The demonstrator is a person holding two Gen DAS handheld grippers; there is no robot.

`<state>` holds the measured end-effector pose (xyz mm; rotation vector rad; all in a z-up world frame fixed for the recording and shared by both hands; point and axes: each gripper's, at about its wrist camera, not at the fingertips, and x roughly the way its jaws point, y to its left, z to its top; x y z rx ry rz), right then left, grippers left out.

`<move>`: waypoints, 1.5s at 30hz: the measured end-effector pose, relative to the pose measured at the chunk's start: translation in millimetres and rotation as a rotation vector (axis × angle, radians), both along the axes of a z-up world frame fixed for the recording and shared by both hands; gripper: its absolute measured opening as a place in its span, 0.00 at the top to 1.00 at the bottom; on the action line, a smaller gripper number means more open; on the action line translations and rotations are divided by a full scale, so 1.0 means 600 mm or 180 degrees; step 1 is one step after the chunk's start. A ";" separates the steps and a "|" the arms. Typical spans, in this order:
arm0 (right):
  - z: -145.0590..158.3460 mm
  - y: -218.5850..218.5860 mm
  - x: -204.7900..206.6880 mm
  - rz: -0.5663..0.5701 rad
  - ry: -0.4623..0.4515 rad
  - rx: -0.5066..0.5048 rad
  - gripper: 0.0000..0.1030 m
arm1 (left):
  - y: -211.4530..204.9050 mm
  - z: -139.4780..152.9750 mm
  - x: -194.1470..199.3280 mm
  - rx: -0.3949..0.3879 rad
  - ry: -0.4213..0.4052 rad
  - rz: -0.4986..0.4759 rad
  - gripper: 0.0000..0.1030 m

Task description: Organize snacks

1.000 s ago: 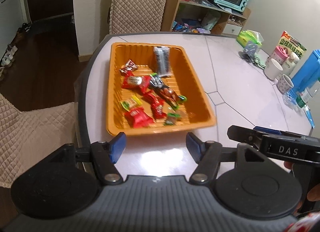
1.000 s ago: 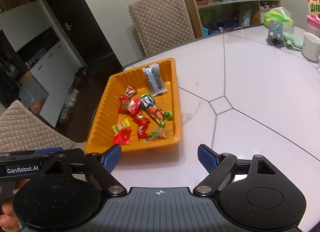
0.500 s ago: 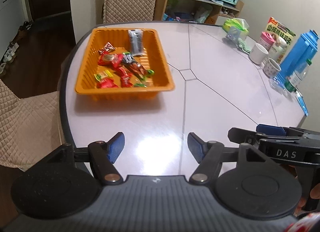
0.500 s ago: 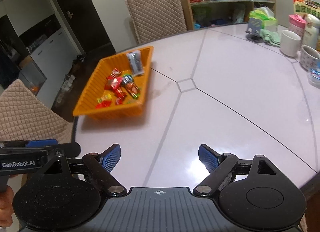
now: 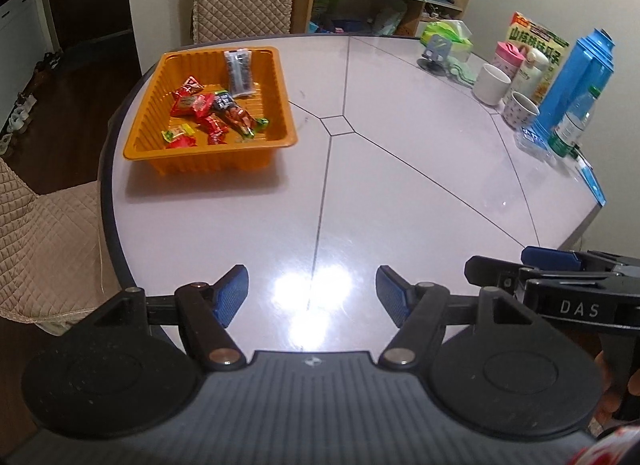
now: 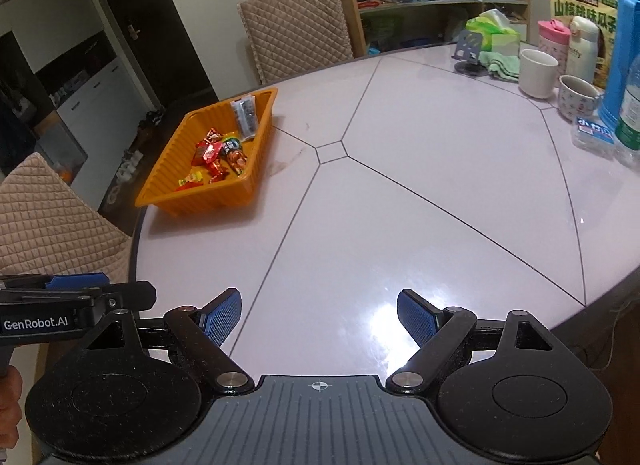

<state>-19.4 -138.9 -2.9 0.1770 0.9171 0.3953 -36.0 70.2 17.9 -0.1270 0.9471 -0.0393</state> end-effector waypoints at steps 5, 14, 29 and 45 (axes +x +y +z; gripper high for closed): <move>0.000 -0.016 -0.018 -0.0014 -0.0001 0.0002 0.18 | -0.019 0.001 -0.019 0.0010 -0.0022 -0.0038 0.34; 0.002 -0.027 -0.038 -0.0013 -0.0014 -0.0006 0.18 | -0.032 0.001 -0.046 0.0015 -0.0045 -0.0050 0.33; 0.004 -0.021 -0.053 0.0018 -0.0044 -0.0009 0.18 | -0.027 0.003 -0.066 -0.0003 -0.0062 -0.0010 0.33; 0.003 -0.017 -0.058 0.0027 -0.0047 -0.0018 0.18 | -0.025 0.005 -0.069 -0.0010 -0.0079 -0.0010 0.33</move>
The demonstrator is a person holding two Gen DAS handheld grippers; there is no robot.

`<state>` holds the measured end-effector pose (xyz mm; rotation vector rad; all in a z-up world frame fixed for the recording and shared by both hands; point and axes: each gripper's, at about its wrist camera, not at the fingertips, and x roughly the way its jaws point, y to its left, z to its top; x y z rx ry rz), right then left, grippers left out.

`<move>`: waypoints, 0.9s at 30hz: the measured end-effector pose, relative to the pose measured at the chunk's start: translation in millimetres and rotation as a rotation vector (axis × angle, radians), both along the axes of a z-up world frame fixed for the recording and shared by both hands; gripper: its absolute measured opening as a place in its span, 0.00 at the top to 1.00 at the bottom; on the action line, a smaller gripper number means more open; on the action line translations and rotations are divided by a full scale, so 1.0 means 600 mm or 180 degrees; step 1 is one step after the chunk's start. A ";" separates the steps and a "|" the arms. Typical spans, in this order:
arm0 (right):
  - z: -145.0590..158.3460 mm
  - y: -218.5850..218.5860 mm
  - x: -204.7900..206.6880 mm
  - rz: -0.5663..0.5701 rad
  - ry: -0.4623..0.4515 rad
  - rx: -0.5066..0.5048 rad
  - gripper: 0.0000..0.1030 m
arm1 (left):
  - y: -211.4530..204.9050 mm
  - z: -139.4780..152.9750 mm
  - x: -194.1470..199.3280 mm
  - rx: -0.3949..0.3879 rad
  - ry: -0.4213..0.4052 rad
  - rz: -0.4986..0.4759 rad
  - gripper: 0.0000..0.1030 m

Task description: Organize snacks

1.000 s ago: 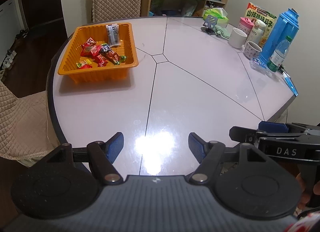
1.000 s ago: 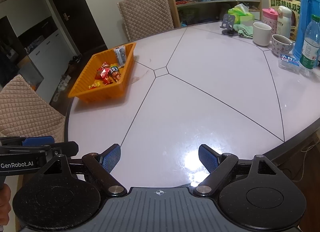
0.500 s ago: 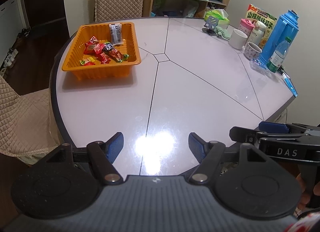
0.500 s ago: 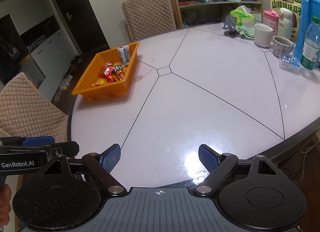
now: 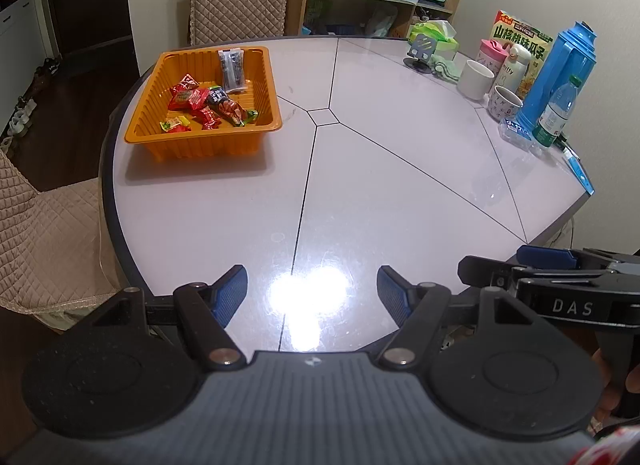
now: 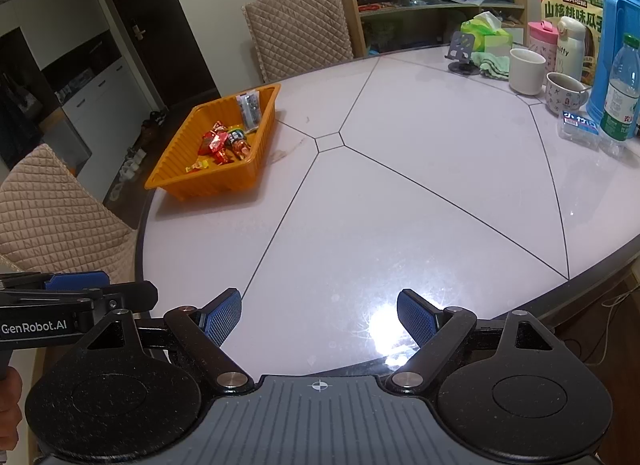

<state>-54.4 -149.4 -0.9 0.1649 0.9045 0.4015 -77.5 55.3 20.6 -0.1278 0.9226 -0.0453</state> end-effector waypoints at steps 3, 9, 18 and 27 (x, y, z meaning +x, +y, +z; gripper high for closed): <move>0.000 0.000 0.000 -0.0001 -0.0002 -0.0002 0.18 | 0.000 0.000 0.000 0.0001 -0.0002 -0.0001 0.33; -0.001 0.000 0.000 -0.0004 0.0003 0.0001 0.18 | -0.001 -0.001 0.000 0.0004 0.0001 0.0002 0.33; -0.001 -0.001 0.001 -0.0005 0.0011 0.0005 0.18 | -0.002 0.000 0.001 0.0007 0.0003 -0.0001 0.33; -0.004 -0.008 0.010 -0.0020 0.0016 0.0016 0.18 | -0.009 0.001 0.009 0.0016 0.0003 -0.0020 0.33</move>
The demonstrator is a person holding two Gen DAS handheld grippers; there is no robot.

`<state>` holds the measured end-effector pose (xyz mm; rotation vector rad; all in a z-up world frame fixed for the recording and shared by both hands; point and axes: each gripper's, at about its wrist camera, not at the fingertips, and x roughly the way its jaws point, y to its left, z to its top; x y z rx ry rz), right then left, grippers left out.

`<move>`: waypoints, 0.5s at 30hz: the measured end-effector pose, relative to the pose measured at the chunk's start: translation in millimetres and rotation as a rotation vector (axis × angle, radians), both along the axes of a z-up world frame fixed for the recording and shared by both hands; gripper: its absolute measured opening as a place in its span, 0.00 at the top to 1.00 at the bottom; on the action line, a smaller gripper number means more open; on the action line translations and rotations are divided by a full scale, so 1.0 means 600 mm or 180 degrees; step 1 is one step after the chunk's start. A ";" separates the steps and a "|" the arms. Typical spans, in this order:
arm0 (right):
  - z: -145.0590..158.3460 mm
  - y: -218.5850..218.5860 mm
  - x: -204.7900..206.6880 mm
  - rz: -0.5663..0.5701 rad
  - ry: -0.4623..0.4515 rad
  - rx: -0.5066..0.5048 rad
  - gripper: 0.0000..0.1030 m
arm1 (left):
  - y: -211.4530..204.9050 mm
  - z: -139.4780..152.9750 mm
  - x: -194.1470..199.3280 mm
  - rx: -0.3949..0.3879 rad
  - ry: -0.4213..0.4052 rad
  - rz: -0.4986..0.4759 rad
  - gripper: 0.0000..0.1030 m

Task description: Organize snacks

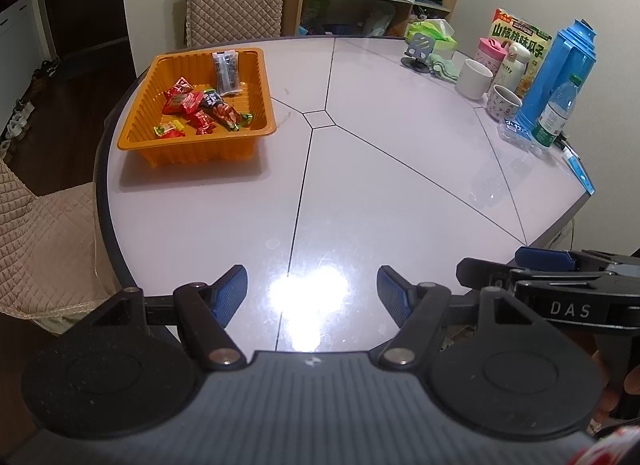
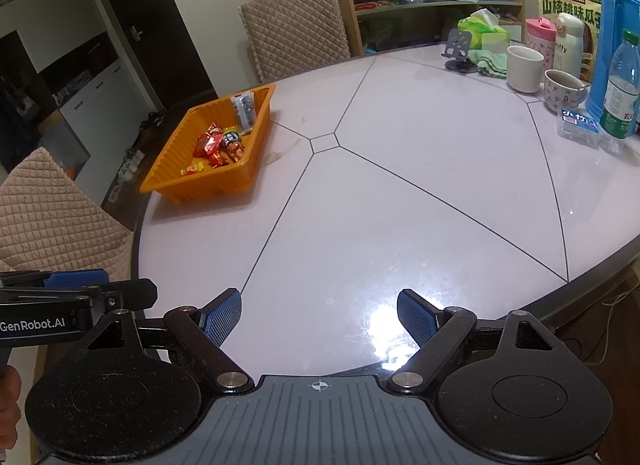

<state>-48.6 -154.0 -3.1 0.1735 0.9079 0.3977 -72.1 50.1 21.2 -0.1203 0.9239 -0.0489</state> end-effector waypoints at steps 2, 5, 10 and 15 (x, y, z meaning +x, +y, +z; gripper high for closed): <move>-0.001 -0.001 0.000 0.0000 0.0001 0.0004 0.18 | 0.000 0.000 0.000 0.0000 -0.0002 0.0001 0.33; -0.001 -0.002 0.001 0.0003 0.0000 0.0006 0.18 | 0.000 0.000 0.000 0.0000 -0.0003 0.0001 0.33; 0.000 -0.002 0.002 0.0004 0.0000 0.0006 0.18 | 0.001 0.000 0.000 0.0000 -0.0002 0.0005 0.33; 0.000 -0.002 0.001 0.0019 -0.0010 0.0007 0.18 | -0.001 0.001 0.002 -0.0002 -0.0007 0.0018 0.33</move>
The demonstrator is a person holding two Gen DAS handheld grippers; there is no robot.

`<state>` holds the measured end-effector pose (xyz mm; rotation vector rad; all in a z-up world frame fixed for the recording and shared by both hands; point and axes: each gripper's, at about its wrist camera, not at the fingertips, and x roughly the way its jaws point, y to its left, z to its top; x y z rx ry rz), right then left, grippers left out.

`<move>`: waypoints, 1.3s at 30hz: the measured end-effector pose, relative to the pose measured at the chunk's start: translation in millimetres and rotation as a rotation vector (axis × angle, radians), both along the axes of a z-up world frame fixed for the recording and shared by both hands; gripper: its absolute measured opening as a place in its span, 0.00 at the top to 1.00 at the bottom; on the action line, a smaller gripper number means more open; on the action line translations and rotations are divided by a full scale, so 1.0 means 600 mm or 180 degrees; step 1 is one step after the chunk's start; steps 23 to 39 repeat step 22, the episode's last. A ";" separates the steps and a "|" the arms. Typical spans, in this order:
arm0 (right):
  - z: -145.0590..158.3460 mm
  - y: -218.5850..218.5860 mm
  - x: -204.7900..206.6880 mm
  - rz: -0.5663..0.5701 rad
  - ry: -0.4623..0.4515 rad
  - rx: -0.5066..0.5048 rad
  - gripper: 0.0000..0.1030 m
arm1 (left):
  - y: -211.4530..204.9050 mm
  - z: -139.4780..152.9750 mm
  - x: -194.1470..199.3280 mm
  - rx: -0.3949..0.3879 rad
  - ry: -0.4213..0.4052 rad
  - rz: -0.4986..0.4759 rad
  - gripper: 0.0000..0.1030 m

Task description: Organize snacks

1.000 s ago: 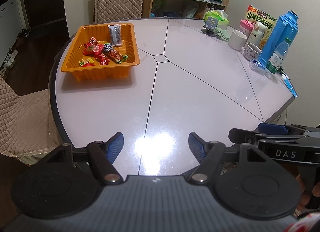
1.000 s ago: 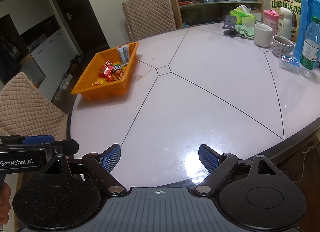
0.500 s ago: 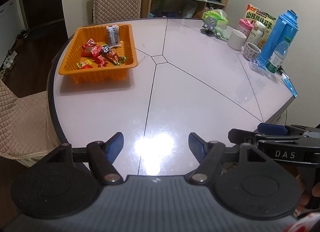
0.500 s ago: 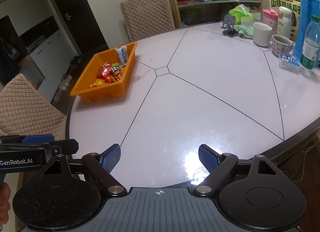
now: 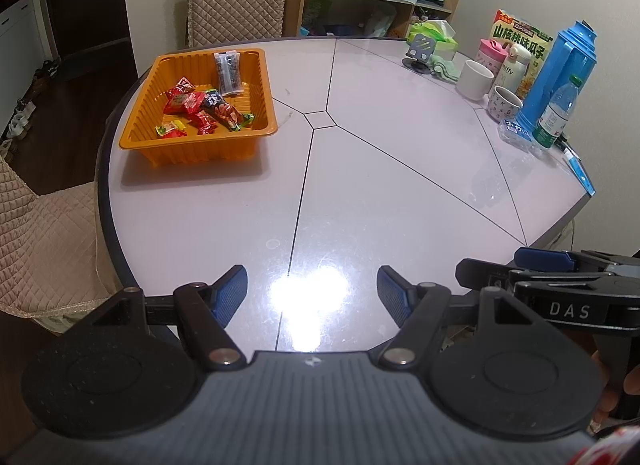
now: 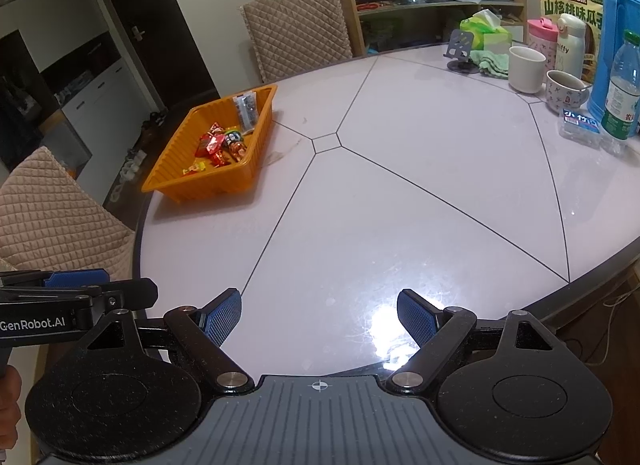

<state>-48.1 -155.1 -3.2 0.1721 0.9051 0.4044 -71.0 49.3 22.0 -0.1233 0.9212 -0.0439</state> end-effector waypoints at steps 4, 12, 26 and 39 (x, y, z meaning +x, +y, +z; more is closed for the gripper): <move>0.000 0.000 -0.002 0.0010 -0.0006 0.0003 0.18 | -0.002 0.000 0.000 0.0006 -0.0009 0.0006 0.33; 0.000 0.000 -0.002 0.0013 -0.0003 0.0003 0.18 | -0.003 0.001 -0.002 0.0009 -0.0014 0.0009 0.32; -0.003 -0.012 -0.004 0.0058 0.0012 0.0011 0.18 | -0.016 -0.002 -0.005 0.0021 0.0029 0.0070 0.30; -0.003 -0.012 -0.004 0.0058 0.0012 0.0011 0.18 | -0.016 -0.002 -0.005 0.0021 0.0029 0.0070 0.30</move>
